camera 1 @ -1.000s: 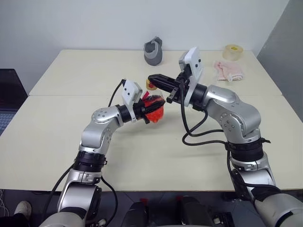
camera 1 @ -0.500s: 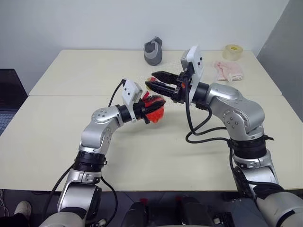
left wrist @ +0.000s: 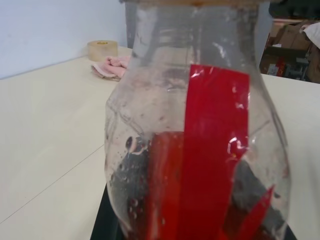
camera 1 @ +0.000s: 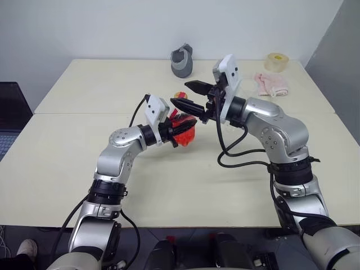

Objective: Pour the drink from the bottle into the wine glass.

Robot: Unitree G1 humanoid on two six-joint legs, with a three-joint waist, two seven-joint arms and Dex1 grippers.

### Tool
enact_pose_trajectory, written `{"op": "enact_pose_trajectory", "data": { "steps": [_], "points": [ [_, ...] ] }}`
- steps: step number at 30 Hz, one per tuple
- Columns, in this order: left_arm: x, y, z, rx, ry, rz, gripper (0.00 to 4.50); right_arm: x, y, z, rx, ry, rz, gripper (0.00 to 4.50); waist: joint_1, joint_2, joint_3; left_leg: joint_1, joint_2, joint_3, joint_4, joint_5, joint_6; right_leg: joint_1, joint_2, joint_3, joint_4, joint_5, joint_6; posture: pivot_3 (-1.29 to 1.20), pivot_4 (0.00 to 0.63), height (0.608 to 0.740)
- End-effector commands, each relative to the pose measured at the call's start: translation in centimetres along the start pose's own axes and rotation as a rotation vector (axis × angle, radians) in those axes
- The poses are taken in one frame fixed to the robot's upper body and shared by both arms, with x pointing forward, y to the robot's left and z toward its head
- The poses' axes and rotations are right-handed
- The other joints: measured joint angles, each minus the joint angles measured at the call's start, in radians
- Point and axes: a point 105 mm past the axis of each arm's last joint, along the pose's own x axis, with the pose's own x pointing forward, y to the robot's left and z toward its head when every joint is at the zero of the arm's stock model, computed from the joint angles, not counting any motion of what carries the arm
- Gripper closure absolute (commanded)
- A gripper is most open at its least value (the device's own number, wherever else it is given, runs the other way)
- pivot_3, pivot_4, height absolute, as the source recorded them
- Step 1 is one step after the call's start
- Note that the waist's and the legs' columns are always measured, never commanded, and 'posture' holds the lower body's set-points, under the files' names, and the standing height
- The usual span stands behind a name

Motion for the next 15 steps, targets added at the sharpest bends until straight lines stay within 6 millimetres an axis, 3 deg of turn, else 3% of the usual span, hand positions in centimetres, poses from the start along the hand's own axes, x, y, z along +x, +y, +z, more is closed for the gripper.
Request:
{"op": "enact_pose_trajectory", "data": {
  "steps": [1, 2, 4, 10, 15],
  "points": [
    [0.45, -0.73, 2.51, 0.078, -0.073, -0.034, 3.49, 0.14, 0.55, 1.73, -0.052, -0.051, 0.03, 0.65, 0.0, 0.0, 0.0, 0.0, 0.0, 0.0, 0.0, 0.0, 0.0, 0.0, 0.0, 0.0, 0.0, 0.0, 0.0, 0.0, 0.15, 0.74],
    [0.46, -0.72, 2.52, 0.079, -0.073, -0.034, 3.49, 0.14, 0.55, 1.71, -0.049, -0.052, 0.032, 0.65, 0.0, 0.0, 0.0, 0.0, 0.0, 0.0, 0.0, 0.0, 0.0, 0.0, 0.0, 0.0, 0.0, 0.0, 0.0, 0.0, 0.15, 0.74],
    [0.44, -0.69, 2.56, 0.08, -0.074, -0.034, 3.49, 0.1, 0.59, 1.73, -0.046, -0.055, 0.038, 1.21, 0.0, 0.0, 0.0, 0.0, 0.0, 0.0, 0.0, 0.0, 0.0, 0.0, 0.0, 0.0, 0.0, 0.0, 0.0, 0.0, 0.15, 0.74],
    [0.45, -0.63, 2.59, 0.081, -0.076, -0.029, 3.49, 0.02, 0.73, 1.76, -0.048, -0.056, 0.053, 3.36, 0.0, 0.0, 0.0, 0.0, 0.0, 0.0, 0.0, 0.0, 0.0, 0.0, 0.0, 0.0, 0.0, 0.0, 0.0, 0.0, 0.15, 0.74],
    [0.31, -0.68, 2.67, 0.08, -0.078, -0.027, 3.49, 0.01, 1.06, 1.74, -0.049, -0.055, 0.074, 3.38, 0.0, 0.0, 0.0, 0.0, 0.0, 0.0, 0.0, 0.0, 0.0, 0.0, 0.0, 0.0, 0.0, 0.0, 0.0, 0.0, 0.15, 0.74]
  ]
}}
